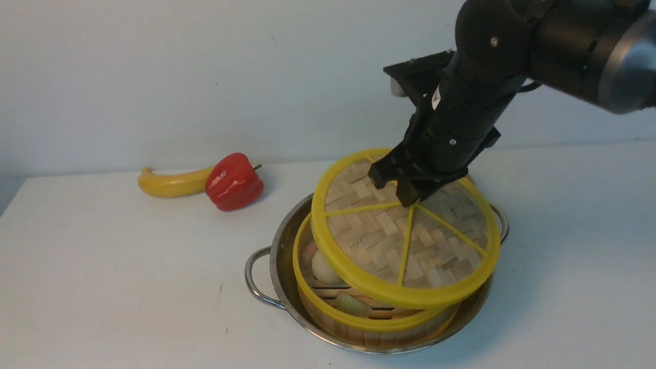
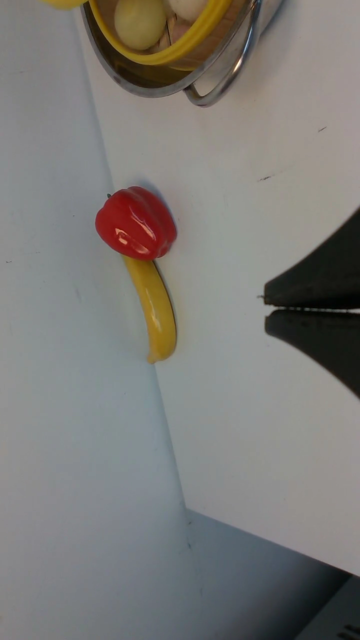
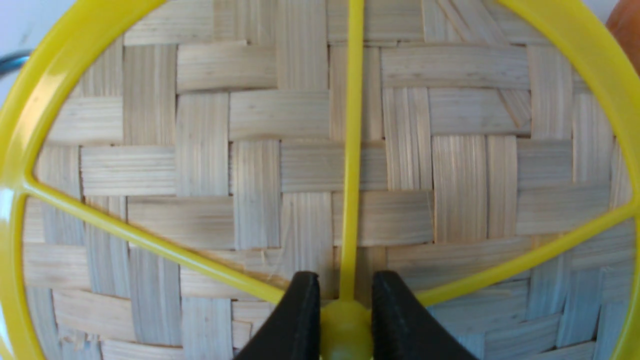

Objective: Place the steamer in the pot on the white table, and put the lid on the steamer.
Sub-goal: 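Place the bamboo steamer lid onto the steamer basket in the pot with the right gripper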

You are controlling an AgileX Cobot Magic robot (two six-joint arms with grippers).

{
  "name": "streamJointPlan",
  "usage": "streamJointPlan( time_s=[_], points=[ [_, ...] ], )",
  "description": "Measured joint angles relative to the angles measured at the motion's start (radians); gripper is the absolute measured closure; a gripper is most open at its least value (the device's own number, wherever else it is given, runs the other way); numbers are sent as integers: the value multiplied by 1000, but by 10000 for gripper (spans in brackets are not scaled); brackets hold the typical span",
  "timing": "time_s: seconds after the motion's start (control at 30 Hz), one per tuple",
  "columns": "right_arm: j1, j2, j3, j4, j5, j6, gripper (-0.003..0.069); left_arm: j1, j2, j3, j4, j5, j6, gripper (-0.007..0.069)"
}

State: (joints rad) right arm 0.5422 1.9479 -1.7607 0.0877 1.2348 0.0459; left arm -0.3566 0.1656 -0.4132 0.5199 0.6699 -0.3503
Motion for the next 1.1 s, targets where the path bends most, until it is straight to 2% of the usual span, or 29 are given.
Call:
streamJointPlan(
  time_s=[1.1],
  points=[
    [37, 104, -15, 53, -3, -150, 516, 0, 0, 0, 0, 0, 0, 615]
  ],
)
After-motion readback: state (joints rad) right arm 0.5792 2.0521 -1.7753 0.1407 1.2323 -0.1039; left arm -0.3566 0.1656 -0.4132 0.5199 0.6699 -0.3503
